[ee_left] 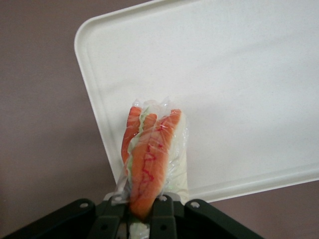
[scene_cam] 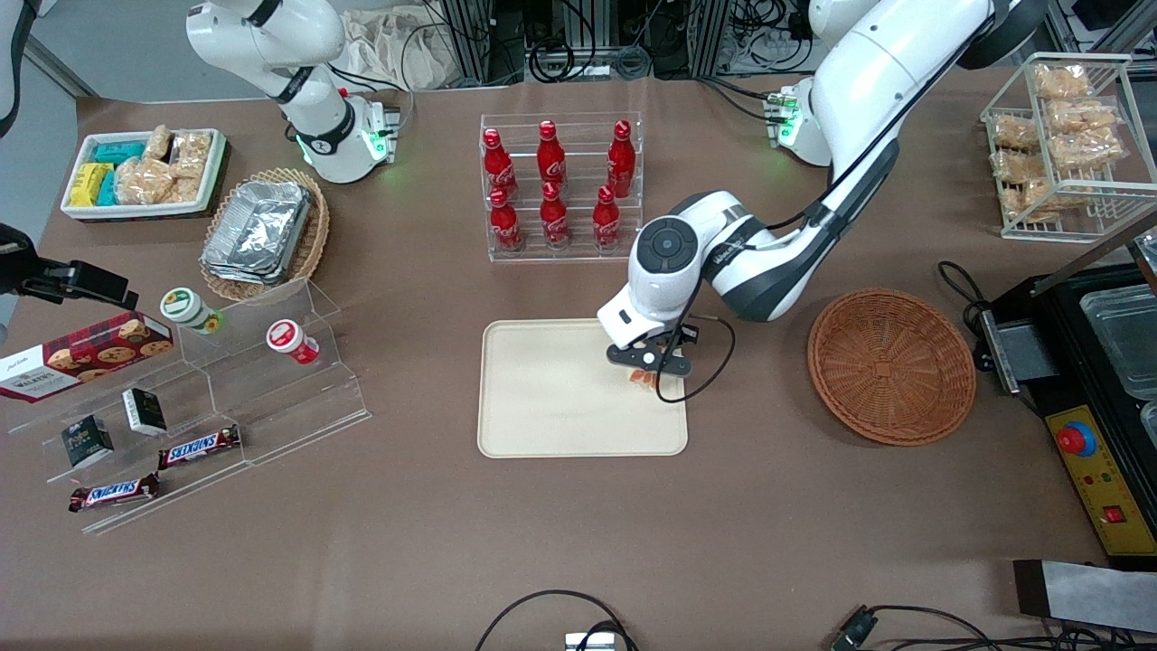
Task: Place sandwich from basket to tray
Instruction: 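Lower the sandwich onto the tray and open the left gripper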
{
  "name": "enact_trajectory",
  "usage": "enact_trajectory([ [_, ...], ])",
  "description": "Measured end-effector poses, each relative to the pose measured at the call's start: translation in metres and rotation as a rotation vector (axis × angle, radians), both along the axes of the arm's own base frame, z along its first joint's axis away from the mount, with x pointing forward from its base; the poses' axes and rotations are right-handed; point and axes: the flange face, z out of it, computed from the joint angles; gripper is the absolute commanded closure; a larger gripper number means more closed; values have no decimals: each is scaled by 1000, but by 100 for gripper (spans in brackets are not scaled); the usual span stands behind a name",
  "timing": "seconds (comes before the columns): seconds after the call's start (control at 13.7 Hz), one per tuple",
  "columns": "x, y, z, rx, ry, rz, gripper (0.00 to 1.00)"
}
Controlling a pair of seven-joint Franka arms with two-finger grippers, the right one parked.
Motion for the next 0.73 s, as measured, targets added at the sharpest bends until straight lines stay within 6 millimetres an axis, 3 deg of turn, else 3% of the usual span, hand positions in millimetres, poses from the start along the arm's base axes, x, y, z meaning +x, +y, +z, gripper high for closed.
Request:
enact_trajectory([
  [0.29, 8, -3, -11, -3, 2, 5, 92],
  [0.58, 12, -8, -35, 29, -22, 28, 92],
  [0.73, 11, -16, -46, 33, -23, 29, 84],
])
